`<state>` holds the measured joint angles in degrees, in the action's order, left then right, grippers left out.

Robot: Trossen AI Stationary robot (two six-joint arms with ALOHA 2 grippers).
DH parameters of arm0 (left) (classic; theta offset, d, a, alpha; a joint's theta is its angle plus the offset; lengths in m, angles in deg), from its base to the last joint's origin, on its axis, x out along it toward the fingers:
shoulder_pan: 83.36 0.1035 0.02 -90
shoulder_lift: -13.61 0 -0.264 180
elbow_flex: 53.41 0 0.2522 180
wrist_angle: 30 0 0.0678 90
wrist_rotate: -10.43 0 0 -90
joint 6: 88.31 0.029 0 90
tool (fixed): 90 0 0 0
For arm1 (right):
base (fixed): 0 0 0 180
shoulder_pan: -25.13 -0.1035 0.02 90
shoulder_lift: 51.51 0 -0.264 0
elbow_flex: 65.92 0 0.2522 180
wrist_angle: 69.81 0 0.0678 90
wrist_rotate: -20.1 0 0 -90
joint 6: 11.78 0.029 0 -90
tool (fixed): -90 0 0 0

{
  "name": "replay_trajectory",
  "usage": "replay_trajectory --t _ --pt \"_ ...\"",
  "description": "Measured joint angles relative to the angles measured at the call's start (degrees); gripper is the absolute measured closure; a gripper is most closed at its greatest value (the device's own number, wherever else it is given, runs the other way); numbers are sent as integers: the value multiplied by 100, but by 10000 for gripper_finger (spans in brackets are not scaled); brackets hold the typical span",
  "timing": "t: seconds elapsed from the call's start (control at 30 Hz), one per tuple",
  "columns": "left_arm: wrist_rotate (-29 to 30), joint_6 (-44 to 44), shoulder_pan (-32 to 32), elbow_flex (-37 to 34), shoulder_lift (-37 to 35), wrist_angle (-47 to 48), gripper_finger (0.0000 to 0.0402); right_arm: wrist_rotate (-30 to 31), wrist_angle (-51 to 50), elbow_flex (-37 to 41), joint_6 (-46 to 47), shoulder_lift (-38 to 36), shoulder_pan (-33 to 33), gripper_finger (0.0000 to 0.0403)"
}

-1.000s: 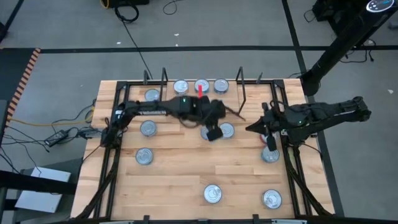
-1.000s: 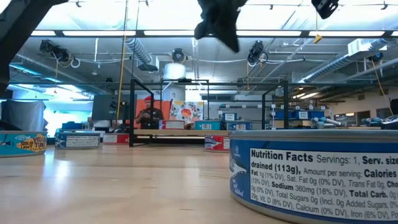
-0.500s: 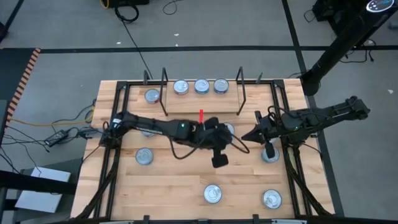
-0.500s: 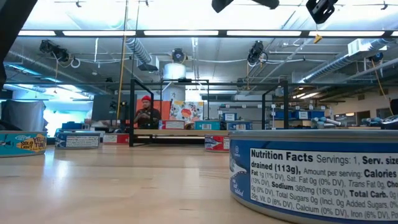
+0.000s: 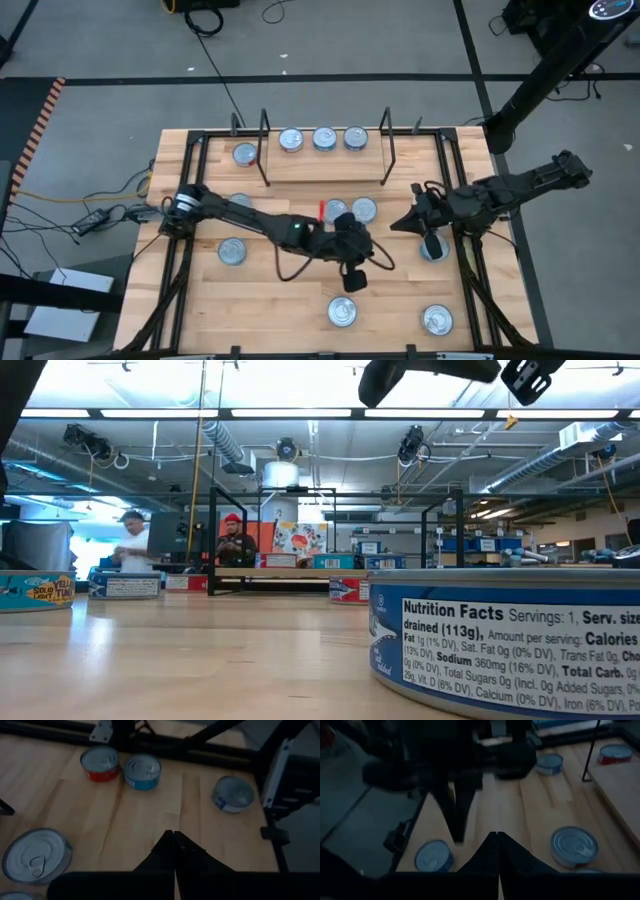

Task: Stack canned seafood by type on shelf
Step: Put the blue tuna can on the shelf

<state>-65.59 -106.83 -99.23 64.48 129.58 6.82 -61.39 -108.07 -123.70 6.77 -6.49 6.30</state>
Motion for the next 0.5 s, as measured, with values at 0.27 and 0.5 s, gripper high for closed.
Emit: replay_trajectory --t 0.27,0.5 --pt "-538 0 11 -2149 -1178 -2041 402 272 -366 -620 299 903 -40 398" --pt "-777 -39 49 -3947 -2502 -3213 402 457 -459 -1207 1009 1782 80 398"
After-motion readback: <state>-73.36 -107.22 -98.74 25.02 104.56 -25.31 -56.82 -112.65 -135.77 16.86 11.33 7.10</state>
